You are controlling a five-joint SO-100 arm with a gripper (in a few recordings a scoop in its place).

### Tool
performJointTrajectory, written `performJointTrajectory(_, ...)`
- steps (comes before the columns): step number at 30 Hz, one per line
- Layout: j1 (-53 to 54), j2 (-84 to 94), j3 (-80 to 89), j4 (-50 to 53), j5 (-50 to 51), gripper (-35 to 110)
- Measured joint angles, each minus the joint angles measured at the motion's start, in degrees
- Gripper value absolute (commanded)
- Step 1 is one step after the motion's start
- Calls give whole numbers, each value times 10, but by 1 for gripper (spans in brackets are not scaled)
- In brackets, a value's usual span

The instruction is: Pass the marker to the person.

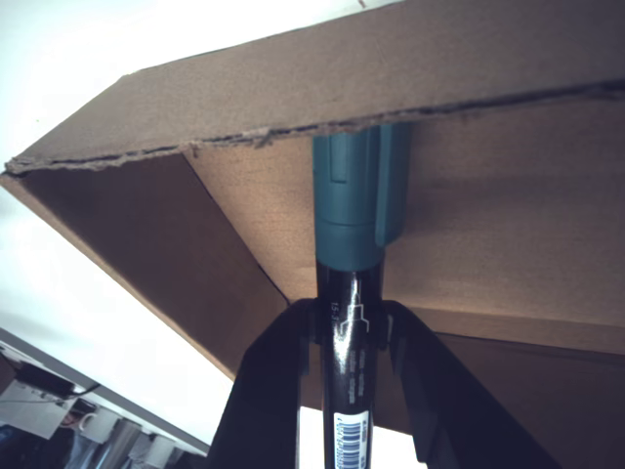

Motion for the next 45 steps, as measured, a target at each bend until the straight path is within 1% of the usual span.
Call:
performJointTrajectory(5,-4,0,0,0,0,-5)
performJointTrajectory(11,-38,25,-5,33,-16,-5)
performJointTrajectory(19,-76,195,-32,90,-51,-5)
performJointTrajectory(25,-77,316,-54,119,-105,-5)
performJointTrajectory(30,-56,387,-85,115,-157,-5)
performJointTrajectory(36,-50,426,-97,63,-228,-5)
performJointTrajectory(40,-91,418,-124,33,-270,-5)
performJointTrajectory(45,-192,383,-198,10,-343,-5)
